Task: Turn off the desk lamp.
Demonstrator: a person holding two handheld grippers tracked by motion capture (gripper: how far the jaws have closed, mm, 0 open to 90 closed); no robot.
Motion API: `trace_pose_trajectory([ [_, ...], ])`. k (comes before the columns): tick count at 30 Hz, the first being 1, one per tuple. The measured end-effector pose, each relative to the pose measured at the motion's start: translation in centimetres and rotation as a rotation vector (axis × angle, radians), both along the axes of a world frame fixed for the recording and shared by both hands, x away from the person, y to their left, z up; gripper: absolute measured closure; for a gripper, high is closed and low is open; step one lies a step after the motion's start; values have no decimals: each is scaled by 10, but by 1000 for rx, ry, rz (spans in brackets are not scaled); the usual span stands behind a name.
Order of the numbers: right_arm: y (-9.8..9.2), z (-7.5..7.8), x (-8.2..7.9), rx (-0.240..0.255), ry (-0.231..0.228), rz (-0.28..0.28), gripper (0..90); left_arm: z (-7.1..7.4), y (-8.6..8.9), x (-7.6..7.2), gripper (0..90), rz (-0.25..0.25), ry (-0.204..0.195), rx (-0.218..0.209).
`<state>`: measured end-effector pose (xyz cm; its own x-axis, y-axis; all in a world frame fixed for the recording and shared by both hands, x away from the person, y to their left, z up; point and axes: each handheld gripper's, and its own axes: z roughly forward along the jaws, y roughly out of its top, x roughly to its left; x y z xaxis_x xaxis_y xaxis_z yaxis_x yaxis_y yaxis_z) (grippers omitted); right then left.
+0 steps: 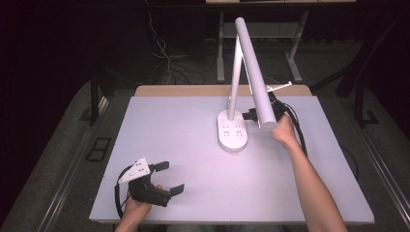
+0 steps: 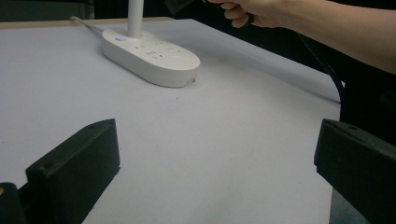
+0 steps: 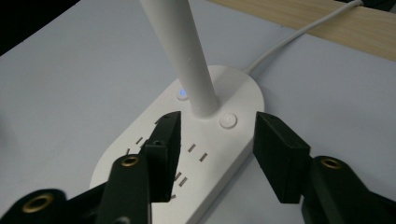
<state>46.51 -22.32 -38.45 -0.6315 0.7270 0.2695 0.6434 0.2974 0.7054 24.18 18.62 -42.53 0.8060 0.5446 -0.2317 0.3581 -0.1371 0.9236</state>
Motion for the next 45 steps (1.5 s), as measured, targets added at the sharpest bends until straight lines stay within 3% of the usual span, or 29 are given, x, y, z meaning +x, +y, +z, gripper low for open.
trace_pose_trajectory([
  [3, 3, -3, 6, 7, 4, 7, 661, 0, 0, 0, 0, -1, 0, 2],
  [6, 5, -6, 10, 24, 33, -2, 722, 0, -1, 0, 0, -3, 0, 4],
  [13, 11, -13, 15, 19, 38, -3, 826, 0, 0, 0, 0, -3, 0, 0],
  [15, 14, -19, 19, 18, 44, 3, 891, 0, 0, 0, 0, -3, 0, 0],
  [22, 20, -32, 26, 23, 63, -9, 900, 0, 0, 0, 0, -3, 0, 1],
  [29, 23, -41, 29, 5, 41, -29, 900, 0, -1, 1, 0, -7, -2, 4],
  [35, 23, -45, 31, 56, 39, -29, 900, 0, -1, 1, 0, -5, 0, 0],
  [45, 23, -47, 32, 55, 42, -51, 900, -1, -2, 1, 0, -10, 0, 1],
])
